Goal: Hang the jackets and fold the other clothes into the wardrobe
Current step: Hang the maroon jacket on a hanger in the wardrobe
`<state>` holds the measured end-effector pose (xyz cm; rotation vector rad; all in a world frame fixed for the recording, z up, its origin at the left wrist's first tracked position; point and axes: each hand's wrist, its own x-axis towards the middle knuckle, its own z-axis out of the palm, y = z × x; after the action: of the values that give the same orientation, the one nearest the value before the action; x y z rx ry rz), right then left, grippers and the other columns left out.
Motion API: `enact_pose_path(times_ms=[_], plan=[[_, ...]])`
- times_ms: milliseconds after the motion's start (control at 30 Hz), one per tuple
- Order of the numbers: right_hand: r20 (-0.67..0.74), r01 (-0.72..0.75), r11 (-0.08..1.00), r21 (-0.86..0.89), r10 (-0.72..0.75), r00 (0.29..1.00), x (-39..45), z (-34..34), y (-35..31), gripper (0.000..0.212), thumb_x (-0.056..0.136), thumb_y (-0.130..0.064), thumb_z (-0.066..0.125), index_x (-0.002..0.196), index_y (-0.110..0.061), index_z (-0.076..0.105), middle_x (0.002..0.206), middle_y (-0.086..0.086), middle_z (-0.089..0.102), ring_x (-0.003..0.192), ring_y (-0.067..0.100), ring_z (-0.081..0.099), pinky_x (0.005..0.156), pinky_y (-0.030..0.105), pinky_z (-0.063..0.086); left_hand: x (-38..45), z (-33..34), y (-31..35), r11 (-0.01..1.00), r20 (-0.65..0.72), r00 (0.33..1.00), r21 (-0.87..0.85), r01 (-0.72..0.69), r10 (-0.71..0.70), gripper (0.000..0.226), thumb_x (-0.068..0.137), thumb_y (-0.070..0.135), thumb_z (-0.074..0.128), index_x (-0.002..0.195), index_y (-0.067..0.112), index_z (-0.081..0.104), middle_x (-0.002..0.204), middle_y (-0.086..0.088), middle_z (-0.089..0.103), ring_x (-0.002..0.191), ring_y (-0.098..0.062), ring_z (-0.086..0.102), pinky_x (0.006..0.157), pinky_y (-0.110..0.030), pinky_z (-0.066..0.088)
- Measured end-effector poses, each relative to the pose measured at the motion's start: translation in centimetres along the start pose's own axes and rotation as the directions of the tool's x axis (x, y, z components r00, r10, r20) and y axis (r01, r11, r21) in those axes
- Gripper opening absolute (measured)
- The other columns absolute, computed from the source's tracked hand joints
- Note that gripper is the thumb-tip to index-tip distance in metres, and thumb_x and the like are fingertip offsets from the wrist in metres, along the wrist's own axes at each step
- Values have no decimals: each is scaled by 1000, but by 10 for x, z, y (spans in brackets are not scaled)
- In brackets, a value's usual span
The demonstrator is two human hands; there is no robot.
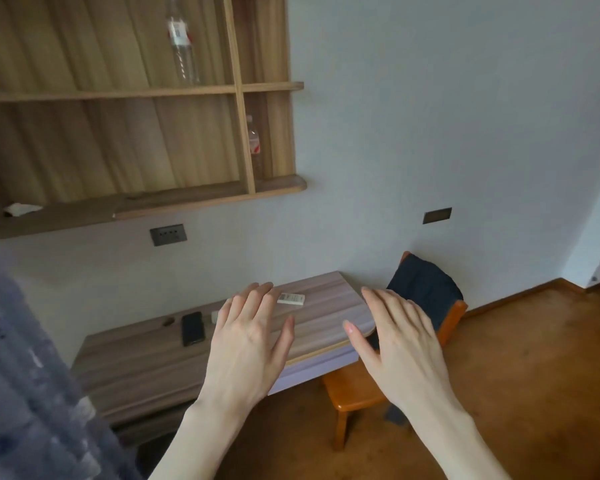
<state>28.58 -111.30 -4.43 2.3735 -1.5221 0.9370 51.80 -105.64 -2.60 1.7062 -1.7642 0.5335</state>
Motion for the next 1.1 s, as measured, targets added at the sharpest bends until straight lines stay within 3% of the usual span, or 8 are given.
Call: enact_pose_path(times_ms=[267, 467, 633, 900, 1100], plan=[[-38, -41, 991, -126, 37, 999, 61, 41, 40, 68, 102, -62, 37, 140, -12, 63, 137, 11, 68, 127, 31, 64, 108, 46, 49, 74, 77, -13, 995, 50, 997, -92, -48, 53, 43, 102, 39, 51, 135, 14, 64, 138, -4, 65, 133, -27, 58, 110, -46, 48], [-60, -140, 963, -229, 130, 990, 106, 75, 79, 63, 101, -59, 48, 140, -12, 64, 137, 10, 68, 129, 30, 63, 109, 45, 47, 141, 148, -12, 974, 74, 988, -190, -121, 137, 51, 103, 43, 40, 132, 11, 67, 135, -8, 68, 129, -29, 62, 107, -50, 51], [-64, -251, 922, -294, 243, 968, 160, 102, 103, 64, 103, -60, 46, 145, -15, 61, 143, 6, 65, 135, 24, 59, 116, 42, 42, 206, 212, -8, 934, 79, 972, -306, -186, 220, 52, 102, 43, 40, 133, 11, 66, 135, -8, 68, 128, -29, 61, 107, -50, 51], [-128, -476, 778, -411, 467, 875, 211, 115, 159, 75, 102, -74, 19, 156, -29, 44, 157, -6, 51, 149, 18, 43, 124, 40, 25, 299, 306, 23, 818, 47, 923, -481, -315, 383, 55, 101, 45, 37, 135, 12, 65, 136, -6, 67, 128, -27, 62, 108, -43, 46], [-277, -616, 631, -471, 558, 782, 185, 92, 202, 65, 104, -62, 39, 146, -16, 58, 144, 3, 63, 140, 24, 54, 119, 47, 41, 323, 353, 87, 686, 70, 851, -627, -368, 520, 51, 103, 46, 37, 137, 16, 61, 137, 0, 64, 131, -20, 55, 113, -40, 45]])
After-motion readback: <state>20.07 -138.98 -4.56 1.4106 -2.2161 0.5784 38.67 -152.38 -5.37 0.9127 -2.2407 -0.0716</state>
